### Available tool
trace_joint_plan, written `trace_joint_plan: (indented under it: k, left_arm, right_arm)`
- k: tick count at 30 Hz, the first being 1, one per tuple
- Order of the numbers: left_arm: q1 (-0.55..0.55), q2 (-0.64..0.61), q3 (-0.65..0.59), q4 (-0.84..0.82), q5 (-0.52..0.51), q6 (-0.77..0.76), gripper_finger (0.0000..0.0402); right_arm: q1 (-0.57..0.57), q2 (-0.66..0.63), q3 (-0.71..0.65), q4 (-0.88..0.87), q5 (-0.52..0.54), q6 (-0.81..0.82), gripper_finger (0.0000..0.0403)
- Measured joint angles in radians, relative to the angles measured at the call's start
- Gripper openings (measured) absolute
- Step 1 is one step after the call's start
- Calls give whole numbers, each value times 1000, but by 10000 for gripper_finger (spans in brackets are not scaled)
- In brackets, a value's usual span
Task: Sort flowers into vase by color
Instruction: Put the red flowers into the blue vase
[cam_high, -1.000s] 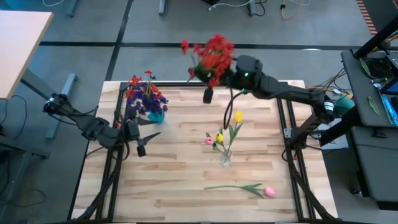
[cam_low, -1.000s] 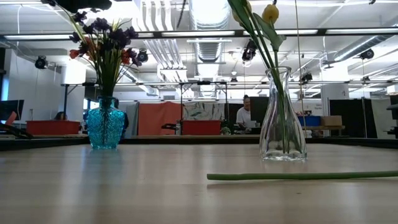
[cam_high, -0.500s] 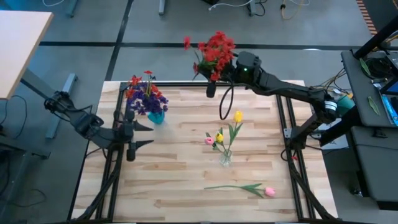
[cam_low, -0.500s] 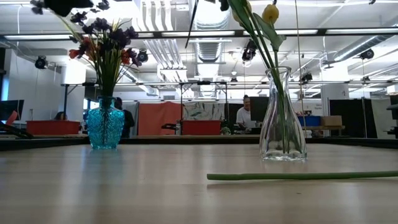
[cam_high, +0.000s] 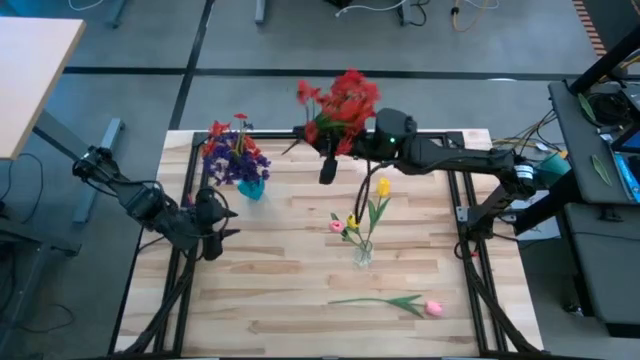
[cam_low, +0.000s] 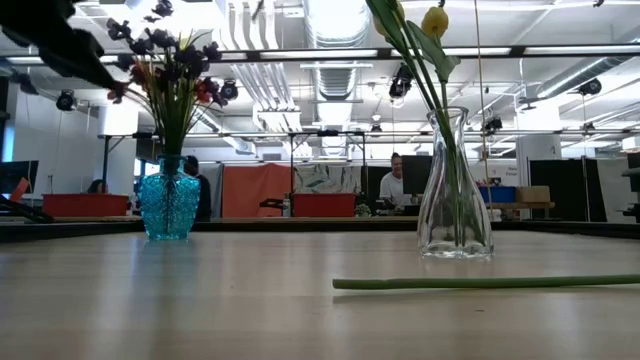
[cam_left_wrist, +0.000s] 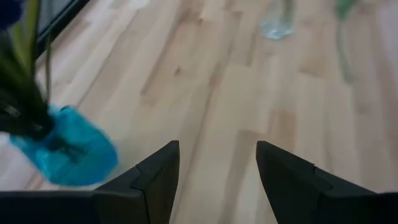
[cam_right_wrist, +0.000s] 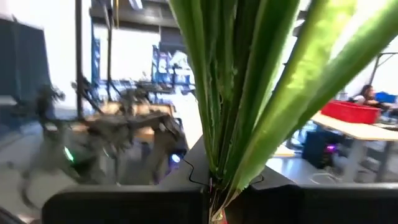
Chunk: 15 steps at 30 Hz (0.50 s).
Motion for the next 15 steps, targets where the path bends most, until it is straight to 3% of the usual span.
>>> trace_joint_plan:
  k: [10, 15]
  left_arm:
    - [0, -32, -136, 4, -10, -59, 186]
    - [0, -32, -152, 34, 110, -59, 175]
  right_arm:
    - [69, 149, 103, -20, -1, 47, 9]
    - [100, 225, 174, -38, 0, 32, 9]
